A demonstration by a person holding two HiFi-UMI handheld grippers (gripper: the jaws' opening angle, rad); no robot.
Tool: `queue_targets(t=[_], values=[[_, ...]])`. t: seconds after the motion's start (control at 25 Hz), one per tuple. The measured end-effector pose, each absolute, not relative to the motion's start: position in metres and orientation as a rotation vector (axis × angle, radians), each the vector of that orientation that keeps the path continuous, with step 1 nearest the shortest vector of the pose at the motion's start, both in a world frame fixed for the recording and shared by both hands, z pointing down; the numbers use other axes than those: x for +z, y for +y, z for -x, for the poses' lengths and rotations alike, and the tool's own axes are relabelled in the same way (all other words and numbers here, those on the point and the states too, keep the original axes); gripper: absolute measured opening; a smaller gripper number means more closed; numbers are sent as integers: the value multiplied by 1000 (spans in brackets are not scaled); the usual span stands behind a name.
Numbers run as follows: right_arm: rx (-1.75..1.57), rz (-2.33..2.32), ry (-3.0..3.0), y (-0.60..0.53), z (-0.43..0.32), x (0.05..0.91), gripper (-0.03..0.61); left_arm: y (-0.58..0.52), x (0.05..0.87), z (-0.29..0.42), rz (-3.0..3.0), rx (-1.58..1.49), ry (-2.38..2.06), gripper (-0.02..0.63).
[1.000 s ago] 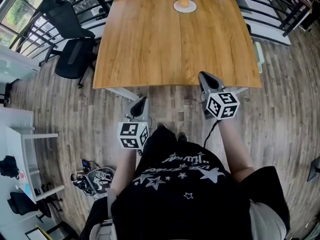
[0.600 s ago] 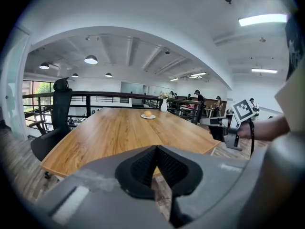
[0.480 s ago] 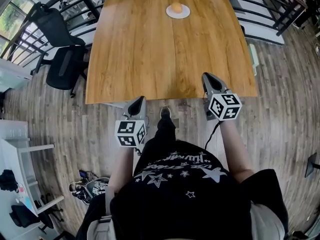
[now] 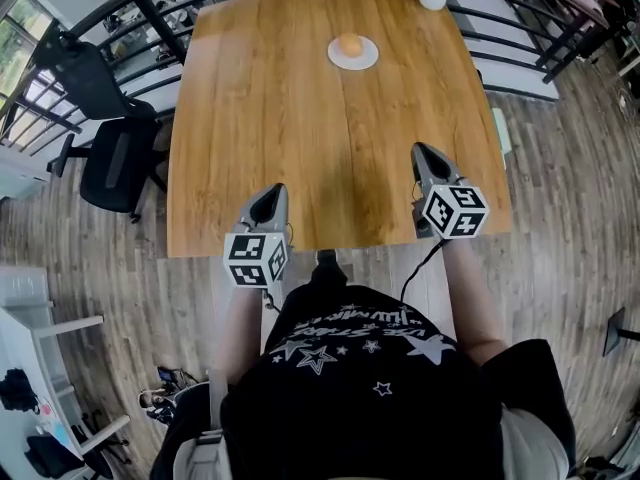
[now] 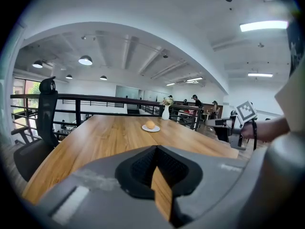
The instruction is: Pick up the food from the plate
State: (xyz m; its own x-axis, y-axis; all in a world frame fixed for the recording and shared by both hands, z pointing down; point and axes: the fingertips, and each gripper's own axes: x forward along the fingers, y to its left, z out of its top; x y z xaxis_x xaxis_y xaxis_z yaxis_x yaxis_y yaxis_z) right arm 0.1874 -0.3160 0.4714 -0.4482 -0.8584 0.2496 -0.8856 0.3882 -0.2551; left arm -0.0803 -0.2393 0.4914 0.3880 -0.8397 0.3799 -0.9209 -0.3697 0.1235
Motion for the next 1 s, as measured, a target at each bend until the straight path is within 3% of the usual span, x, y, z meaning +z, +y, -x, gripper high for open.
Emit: queue_targets(t=[0.6, 1.0], values=[[513, -1648, -2502, -445, -168, 438, 3, -369, 455, 111, -2397, 341, -1492, 2], [493, -1606, -2413, -504, -143, 460, 3, -422, 466, 119, -2450, 331, -1419, 2]])
